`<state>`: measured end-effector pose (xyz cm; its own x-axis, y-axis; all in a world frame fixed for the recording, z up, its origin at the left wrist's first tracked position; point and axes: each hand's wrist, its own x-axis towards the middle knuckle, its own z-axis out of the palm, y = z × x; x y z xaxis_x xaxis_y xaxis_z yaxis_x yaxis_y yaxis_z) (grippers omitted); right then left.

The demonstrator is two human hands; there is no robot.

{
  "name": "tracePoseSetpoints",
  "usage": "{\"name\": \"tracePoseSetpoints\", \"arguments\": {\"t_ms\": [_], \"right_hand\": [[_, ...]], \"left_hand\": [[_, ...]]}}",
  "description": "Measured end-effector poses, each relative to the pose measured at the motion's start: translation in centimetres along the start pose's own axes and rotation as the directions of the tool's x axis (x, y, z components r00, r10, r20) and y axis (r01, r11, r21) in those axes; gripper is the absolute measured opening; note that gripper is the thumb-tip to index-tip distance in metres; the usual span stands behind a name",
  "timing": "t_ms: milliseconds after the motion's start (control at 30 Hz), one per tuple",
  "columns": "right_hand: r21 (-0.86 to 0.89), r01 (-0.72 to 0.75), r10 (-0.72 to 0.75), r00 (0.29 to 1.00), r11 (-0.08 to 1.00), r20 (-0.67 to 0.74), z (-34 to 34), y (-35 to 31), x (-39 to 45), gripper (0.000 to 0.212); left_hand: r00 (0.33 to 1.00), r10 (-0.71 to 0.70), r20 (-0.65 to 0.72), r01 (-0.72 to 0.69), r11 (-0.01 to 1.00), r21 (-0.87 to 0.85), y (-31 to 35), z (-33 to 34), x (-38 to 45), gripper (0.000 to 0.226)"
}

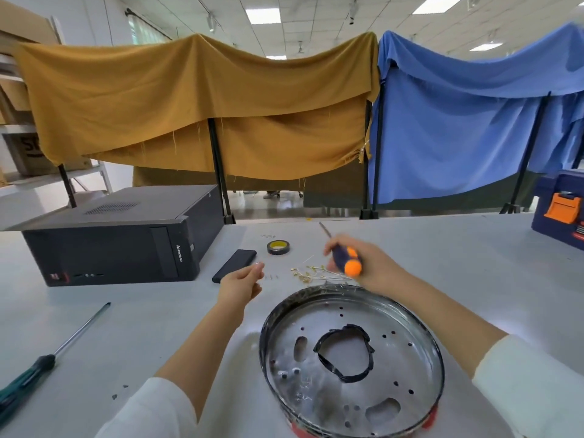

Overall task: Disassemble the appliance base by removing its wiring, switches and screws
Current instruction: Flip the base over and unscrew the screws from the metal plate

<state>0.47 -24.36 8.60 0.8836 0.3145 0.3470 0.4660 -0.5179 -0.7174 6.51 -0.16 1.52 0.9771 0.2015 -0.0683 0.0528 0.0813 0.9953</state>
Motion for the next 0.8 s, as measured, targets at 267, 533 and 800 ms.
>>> {"name": "tracePoseSetpoints", "arguments": {"t_ms": [267, 533, 800], "right_hand": [[-0.307, -0.051, 0.104, 0.982, 0.95, 0.159, 4.0, 5.3, 0.8, 0.056], [-0.356, -0.036, 0.089, 0.987, 0.934, 0.134, 4.3, 6.5, 0.6, 0.054], [-0.365, -0.016, 0.068, 0.989, 0.931, 0.128, 4.5, 6.7, 0.7, 0.054]], "left_hand": [[0.98, 0.192, 0.061, -0.185, 0.735, 0.653, -3.2, -3.7, 3.3, 0.027], [0.962, 0.223, 0.161, -0.227, 0.311, 0.923, -2.4, -0.5, 8.7, 0.019], [0.957, 0.121, 0.263, -0.284, 0.212, 0.935, -2.0, 1.0, 12.2, 0.011]]}}
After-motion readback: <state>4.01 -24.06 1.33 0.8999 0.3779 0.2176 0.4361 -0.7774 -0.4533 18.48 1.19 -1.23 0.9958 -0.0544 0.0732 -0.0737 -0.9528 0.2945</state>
